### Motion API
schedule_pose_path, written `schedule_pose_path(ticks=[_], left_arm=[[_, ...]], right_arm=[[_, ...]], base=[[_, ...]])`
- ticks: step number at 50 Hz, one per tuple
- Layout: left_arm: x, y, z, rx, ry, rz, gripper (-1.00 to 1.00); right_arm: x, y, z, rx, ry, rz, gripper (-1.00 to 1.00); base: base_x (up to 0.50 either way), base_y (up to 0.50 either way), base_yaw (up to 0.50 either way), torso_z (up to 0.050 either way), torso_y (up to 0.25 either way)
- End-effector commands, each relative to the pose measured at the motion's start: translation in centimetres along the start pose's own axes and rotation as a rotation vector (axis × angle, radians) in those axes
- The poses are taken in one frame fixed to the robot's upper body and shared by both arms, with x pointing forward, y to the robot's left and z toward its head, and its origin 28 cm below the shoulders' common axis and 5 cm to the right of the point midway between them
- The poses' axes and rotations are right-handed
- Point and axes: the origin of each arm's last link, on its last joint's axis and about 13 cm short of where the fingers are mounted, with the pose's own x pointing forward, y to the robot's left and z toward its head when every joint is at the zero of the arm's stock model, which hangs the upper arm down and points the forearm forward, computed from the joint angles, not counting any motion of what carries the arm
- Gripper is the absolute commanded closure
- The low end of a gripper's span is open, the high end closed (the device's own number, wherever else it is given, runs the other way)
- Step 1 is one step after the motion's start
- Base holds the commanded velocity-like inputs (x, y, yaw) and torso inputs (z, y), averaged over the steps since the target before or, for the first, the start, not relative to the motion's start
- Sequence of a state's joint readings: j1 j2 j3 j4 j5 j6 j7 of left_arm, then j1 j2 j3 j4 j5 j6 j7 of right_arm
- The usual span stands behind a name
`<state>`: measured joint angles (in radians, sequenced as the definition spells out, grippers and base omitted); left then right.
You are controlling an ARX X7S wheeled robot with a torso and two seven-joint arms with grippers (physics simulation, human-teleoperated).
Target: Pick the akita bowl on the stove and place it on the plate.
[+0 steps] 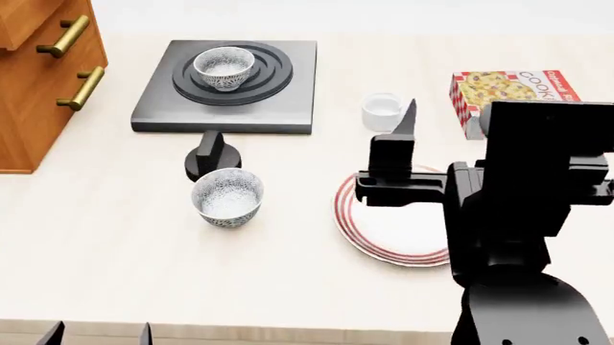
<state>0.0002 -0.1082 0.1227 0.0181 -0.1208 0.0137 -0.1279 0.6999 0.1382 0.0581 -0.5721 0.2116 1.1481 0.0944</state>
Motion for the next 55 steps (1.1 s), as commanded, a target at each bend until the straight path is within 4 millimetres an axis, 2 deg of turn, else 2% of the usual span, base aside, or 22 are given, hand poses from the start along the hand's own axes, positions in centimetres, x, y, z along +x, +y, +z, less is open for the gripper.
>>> schedule_pose_path(ticks=[1, 16, 23, 26, 28, 32, 36, 40, 42, 46, 55], left_arm=[[0.0, 0.0, 0.1, -0.001, -0.007, 0.000, -1.00], [0.1, 0.0, -0.1, -0.001, -0.009, -0.002, -1.00], [-0.1, 0.0, 0.7, -0.013, -0.025, -0.003, -1.00], [0.4, 0.2, 1.3, -0.057, -0.021, 0.019, -1.00], [0.5, 0.2, 2.3, -0.032, -0.057, 0.014, -1.00], [1.5, 0.2, 5.5, -0.040, -0.086, 0.015, -1.00], [3.7, 0.1, 9.0, -0.042, -0.099, -0.012, -1.00], [5.1, 0.0, 11.1, -0.036, -0.084, -0.020, -1.00], [6.0, -0.1, 11.7, -0.103, -0.006, -0.043, -1.00], [8.3, -0.3, 12.9, -0.074, 0.015, -0.007, -1.00], [11.4, -0.6, 14.4, 0.006, 0.060, 0.024, -1.00]], right_arm=[[-2.6, -1.8, -0.5, 0.024, 0.042, -0.001, -1.00], [-2.6, -1.8, -0.5, 0.023, 0.039, 0.000, -1.00], [-2.6, -1.8, -0.5, 0.024, 0.039, -0.001, -1.00], [-2.5, -1.8, -0.5, 0.024, 0.039, -0.001, -1.00], [-2.6, -1.8, -0.5, 0.023, 0.038, -0.002, -1.00], [-2.6, -1.8, -0.5, 0.024, 0.035, -0.005, -1.00], [-2.6, -1.8, -0.4, 0.026, 0.034, -0.003, -1.00], [-2.6, -1.8, -0.4, 0.026, 0.033, -0.005, -1.00], [-2.6, -1.8, -0.3, 0.027, 0.035, -0.002, -1.00], [-2.6, -1.8, -0.5, 0.027, 0.036, -0.001, -1.00], [-2.6, -1.8, -0.5, 0.027, 0.036, -0.002, -1.00]], base=[[0.00, 0.00, 0.00, 0.000, 0.000], [0.00, 0.00, 0.00, 0.000, 0.000], [0.00, 0.00, 0.00, 0.000, 0.000], [0.00, 0.00, 0.00, 0.000, 0.000], [0.00, 0.00, 0.00, 0.000, 0.000], [0.00, 0.00, 0.00, 0.000, 0.000], [0.00, 0.00, 0.00, 0.000, 0.000], [0.00, 0.00, 0.00, 0.000, 0.000], [0.00, 0.00, 0.00, 0.000, 0.000], [0.00, 0.00, 0.00, 0.000, 0.000], [0.00, 0.00, 0.00, 0.000, 0.000]])
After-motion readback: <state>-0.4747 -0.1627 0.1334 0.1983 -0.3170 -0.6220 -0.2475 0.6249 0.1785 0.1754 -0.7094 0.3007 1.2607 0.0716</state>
